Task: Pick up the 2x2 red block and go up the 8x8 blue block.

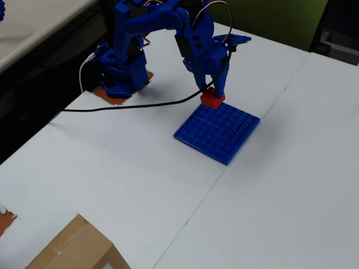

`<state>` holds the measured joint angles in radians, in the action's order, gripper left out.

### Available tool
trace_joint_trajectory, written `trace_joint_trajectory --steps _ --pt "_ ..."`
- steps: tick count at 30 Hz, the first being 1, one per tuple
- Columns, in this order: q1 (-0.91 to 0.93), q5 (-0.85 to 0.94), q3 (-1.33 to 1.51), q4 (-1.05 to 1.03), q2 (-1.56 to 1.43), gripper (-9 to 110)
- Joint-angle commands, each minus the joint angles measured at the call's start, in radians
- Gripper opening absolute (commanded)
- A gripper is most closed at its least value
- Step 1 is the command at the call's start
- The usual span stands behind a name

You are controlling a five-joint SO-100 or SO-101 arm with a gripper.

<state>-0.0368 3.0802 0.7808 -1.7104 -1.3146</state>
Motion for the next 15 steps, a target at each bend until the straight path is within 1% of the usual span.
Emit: trace_joint_trajectory --steps 1,15 --pt "0.003 0.328 -0.023 -0.006 -0.035 0" --pt "0.005 0.316 -0.023 -0.018 -0.034 0"
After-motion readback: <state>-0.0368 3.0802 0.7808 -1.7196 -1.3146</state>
